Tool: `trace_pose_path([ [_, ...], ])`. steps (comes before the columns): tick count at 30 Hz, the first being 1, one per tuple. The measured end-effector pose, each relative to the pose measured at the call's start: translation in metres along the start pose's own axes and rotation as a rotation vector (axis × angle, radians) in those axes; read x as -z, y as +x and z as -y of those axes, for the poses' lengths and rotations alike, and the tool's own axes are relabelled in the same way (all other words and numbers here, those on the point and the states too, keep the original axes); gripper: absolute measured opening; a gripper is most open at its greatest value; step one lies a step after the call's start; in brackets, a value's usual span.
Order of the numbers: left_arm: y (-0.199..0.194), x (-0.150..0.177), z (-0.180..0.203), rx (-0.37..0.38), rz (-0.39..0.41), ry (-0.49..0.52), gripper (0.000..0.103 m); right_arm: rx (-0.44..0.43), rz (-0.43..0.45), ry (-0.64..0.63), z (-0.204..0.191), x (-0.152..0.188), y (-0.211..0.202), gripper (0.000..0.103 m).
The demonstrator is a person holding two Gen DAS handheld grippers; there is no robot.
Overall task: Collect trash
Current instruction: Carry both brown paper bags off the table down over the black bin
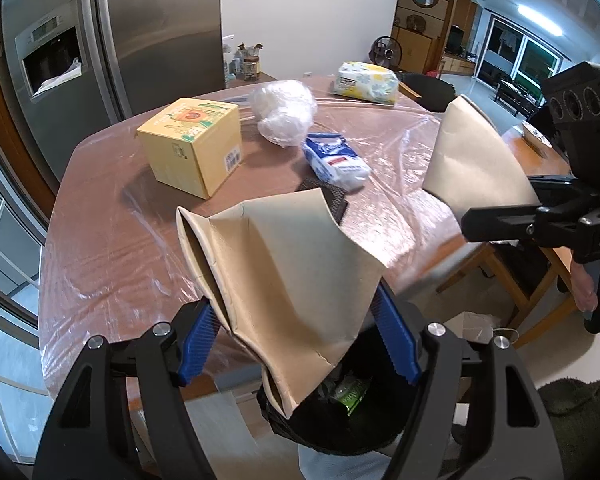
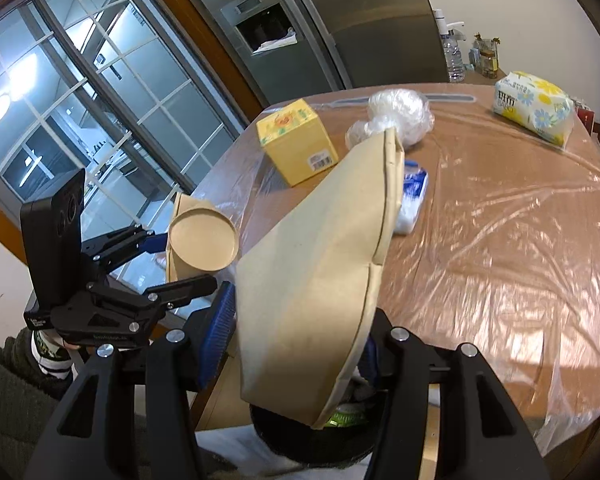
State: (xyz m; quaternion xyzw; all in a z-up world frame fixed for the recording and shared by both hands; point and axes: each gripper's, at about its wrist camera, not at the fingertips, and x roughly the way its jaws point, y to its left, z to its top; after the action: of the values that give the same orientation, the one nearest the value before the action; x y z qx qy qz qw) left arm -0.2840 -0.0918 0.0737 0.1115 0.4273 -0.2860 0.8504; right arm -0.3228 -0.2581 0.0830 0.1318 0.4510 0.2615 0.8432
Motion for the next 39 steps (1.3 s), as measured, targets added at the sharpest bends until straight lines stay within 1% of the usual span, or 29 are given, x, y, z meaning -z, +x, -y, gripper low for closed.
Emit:
trace_pose_path([
  [6, -0.007, 0.016, 0.017, 0.027, -0.024, 0.026, 0.072, -0.024, -0.042, -0.003, -0.008, 0.022, -0.003, 0.052],
  [17, -0.004, 0.046, 0.039, 0.076, -0.088, 0.055, 0.072, -0.026, -0.133, -0.003, -0.018, 0.057, 0.008, 0.052],
  [21, 0.0, 0.054, 0.044, 0.074, -0.11, 0.075, 0.072, -0.026, -0.158, 0.001, -0.018, 0.069, 0.01, 0.052],
  [27, 0.005, 0.067, 0.048, 0.081, -0.145, 0.081, 0.072, -0.01, -0.203, 0.012, -0.012, 0.086, 0.016, 0.052],
  [39, 0.031, 0.091, 0.05, 0.064, -0.219, 0.08, 0.072, 0.024, -0.269, 0.02, -0.002, 0.111, 0.038, 0.052],
])
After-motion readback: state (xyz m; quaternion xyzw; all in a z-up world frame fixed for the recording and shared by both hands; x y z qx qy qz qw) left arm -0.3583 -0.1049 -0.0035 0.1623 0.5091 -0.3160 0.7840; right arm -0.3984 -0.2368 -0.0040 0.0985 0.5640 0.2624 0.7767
